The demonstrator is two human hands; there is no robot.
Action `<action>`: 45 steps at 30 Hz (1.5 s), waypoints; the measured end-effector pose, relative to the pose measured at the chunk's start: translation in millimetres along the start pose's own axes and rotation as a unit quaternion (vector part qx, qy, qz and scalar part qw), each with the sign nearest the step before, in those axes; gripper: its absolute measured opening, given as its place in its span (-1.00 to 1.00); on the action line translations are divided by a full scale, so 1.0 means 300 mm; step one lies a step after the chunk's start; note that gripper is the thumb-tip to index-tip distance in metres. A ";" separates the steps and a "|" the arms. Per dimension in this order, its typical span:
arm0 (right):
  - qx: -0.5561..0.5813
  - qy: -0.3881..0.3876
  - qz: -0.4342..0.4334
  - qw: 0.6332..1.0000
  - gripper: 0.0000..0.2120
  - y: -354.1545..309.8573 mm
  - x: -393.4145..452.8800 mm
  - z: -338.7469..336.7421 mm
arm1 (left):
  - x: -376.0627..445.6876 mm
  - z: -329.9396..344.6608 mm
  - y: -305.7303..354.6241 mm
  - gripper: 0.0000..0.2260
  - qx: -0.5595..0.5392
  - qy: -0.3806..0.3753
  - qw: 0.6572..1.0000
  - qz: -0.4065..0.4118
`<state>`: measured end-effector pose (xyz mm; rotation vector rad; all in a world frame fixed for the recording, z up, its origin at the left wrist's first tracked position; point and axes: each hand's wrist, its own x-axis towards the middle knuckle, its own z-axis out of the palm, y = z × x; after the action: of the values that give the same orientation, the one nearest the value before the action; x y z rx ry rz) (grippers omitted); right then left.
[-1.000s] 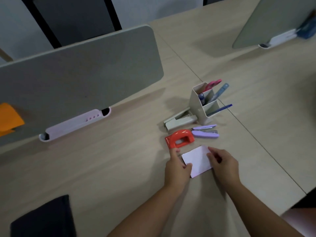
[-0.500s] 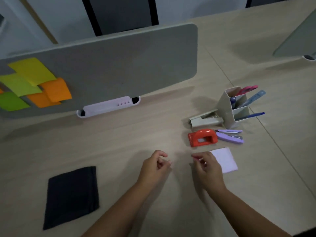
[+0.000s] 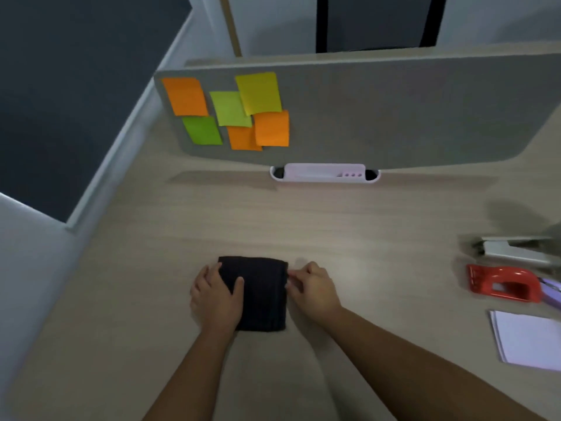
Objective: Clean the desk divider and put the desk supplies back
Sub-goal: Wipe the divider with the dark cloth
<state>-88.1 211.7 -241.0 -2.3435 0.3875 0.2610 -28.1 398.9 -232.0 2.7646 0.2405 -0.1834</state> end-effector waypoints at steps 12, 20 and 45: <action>0.289 0.065 0.133 0.946 -0.64 -0.230 -0.021 0.101 | 0.113 -0.077 -0.084 -0.83 -0.197 -0.222 0.952 -0.076; 0.453 0.094 0.147 0.874 -0.77 -0.168 -0.019 -0.084 | 0.116 -0.162 0.008 -0.70 -0.400 -0.209 0.892 -0.019; 0.240 0.480 -0.077 0.840 -0.68 -0.124 0.296 -0.780 | 0.315 -0.246 0.794 -0.79 -0.073 0.123 0.890 0.433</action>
<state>25.2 55.4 -77.4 -1.8153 0.6317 -1.0253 116.6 219.6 -97.6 2.4587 -0.8746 0.3987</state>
